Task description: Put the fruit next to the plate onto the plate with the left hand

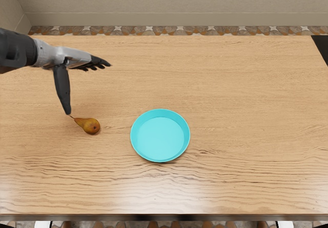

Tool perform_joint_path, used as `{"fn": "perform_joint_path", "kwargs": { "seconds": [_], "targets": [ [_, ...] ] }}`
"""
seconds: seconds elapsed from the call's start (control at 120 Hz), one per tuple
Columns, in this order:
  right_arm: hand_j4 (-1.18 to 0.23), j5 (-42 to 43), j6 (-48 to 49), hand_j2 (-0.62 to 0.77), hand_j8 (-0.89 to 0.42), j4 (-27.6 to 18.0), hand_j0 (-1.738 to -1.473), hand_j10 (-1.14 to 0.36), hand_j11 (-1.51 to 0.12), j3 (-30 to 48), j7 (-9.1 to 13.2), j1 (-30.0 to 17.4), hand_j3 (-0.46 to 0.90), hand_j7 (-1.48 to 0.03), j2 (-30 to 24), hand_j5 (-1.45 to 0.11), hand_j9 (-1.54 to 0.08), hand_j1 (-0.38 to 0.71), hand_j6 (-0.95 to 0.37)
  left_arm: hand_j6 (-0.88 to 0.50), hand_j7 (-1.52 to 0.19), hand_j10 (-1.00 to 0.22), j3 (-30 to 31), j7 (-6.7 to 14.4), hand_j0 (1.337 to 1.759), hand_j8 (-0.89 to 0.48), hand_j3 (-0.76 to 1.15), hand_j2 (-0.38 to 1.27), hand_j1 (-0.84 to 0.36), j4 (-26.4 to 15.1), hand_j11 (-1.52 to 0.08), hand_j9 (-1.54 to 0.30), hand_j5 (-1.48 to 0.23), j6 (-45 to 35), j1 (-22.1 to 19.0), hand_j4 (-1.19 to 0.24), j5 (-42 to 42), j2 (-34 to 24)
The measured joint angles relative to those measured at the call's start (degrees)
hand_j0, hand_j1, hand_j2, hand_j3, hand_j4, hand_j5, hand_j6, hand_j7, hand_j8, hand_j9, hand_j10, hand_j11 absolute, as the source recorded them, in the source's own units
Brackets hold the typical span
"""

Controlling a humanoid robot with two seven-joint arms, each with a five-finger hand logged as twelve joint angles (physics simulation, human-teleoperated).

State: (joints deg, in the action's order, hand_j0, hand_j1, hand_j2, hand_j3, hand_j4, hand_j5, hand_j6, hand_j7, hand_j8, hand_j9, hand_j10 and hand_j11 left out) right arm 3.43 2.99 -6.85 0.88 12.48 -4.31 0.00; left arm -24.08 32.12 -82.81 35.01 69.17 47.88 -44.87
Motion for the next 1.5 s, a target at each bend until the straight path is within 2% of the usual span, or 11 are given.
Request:
{"fn": "perform_joint_path", "kwargs": {
  "seconds": [0.05, 0.142, 0.242, 0.417, 0.775, 0.942, 1.033, 1.225, 1.5],
  "targets": [
    [0.00, 0.00, 0.00, 0.00, 0.00, 0.00, -1.658, 0.00, 0.00, 0.00, 0.00, 0.00, 0.00, 0.00, 0.00, 0.00, 0.00, -0.35, 0.00, -0.03, -0.03, -0.03, 0.27, 0.56, 1.658, -0.03, 0.00, 0.01, 0.32, -1.08, -0.03, -0.03, -0.03, 0.00, -0.48, -0.03, 4.31, 0.64],
    [0.00, 0.00, 0.00, 0.00, 0.00, 0.01, -1.658, 0.00, 0.00, 0.00, 0.00, 0.00, 0.00, 0.00, 0.00, 0.00, 0.00, -0.35, 0.00, -0.03, -0.03, -0.03, 0.56, 1.14, 1.658, -0.03, 0.00, 0.01, 0.32, -4.43, -0.03, -0.03, -0.03, -2.59, -4.13, -0.03, 11.42, 0.72],
    [0.00, 0.00, 0.00, 0.00, 0.00, 0.00, -1.658, 0.00, 0.00, 0.00, 0.00, 0.00, 0.00, 0.00, 0.00, 0.00, 0.00, -0.35, 0.00, -0.03, -0.03, -0.03, 0.75, 1.40, 1.658, -0.03, 0.00, 0.01, 0.32, -6.30, -0.03, -0.03, -0.03, -7.09, -7.11, -0.03, 18.28, 2.27],
    [0.00, 0.00, 0.00, 0.00, 0.00, 0.00, -1.658, 0.00, 0.00, 0.00, 0.00, 0.05, 0.00, 0.00, 0.00, 0.00, 0.00, -0.35, 0.00, -0.03, -0.03, -0.03, 1.32, 1.59, 1.658, -0.03, 0.00, 0.01, 0.32, -9.09, -0.03, -0.03, -0.03, -13.06, -10.38, -0.03, 24.71, 2.81],
    [0.00, 0.00, 0.00, 0.00, 0.00, -0.01, -1.658, 0.00, 0.00, 0.00, 0.00, 0.17, 0.00, 0.00, 0.00, 0.00, 0.00, -0.35, 0.00, -0.04, -0.05, -0.04, 6.67, 2.16, 1.658, -0.04, 0.00, 0.01, 0.30, -15.01, -0.05, -0.05, -0.05, -17.32, -12.01, -0.04, 27.00, 0.69],
    [0.00, 0.00, 0.00, 0.00, 0.00, -0.01, -1.658, 0.00, 0.00, 0.00, 0.00, 0.18, 0.00, 0.00, 0.00, 0.00, 0.00, -0.35, 0.00, -0.07, -0.08, -0.07, 7.67, 2.37, 1.658, -0.07, 0.00, 0.01, 0.27, -15.66, -0.08, -0.08, -0.08, -18.21, -13.13, -0.07, 27.74, 0.75],
    [0.00, 0.00, 0.00, 0.00, 0.00, -0.01, -1.658, 0.00, 0.00, 0.00, 0.00, 0.18, 0.00, 0.00, 0.00, 0.00, 0.00, -0.35, 0.00, -0.09, -0.11, -0.09, 7.88, 2.40, 1.658, -0.09, 0.00, 0.02, 0.25, -15.75, -0.11, -0.11, -0.11, -20.54, -15.48, -0.09, 29.59, 1.02],
    [0.00, 0.00, 0.00, 0.00, 0.00, -0.01, -1.658, 0.00, 0.00, 0.00, 0.00, 0.18, 0.00, 0.00, 0.00, 0.00, 0.00, -0.35, 0.00, -0.12, -0.15, -0.12, 9.45, 2.35, 1.658, -0.12, 0.00, 0.03, 0.21, -16.24, -0.15, -0.15, -0.15, -25.73, -15.91, -0.12, 32.85, 0.93],
    [0.00, 0.00, 0.00, 0.00, 0.00, -0.01, -1.658, 0.00, 0.00, 0.00, 0.00, 0.18, 0.00, 0.00, 0.00, 0.00, 0.00, -0.35, 0.00, -0.18, -0.23, -0.18, 11.63, 2.34, 1.658, -0.18, 0.00, 0.04, 0.14, -17.18, -0.23, -0.23, -0.23, -27.08, -16.41, -0.18, 33.77, 0.84]
  ]
}}
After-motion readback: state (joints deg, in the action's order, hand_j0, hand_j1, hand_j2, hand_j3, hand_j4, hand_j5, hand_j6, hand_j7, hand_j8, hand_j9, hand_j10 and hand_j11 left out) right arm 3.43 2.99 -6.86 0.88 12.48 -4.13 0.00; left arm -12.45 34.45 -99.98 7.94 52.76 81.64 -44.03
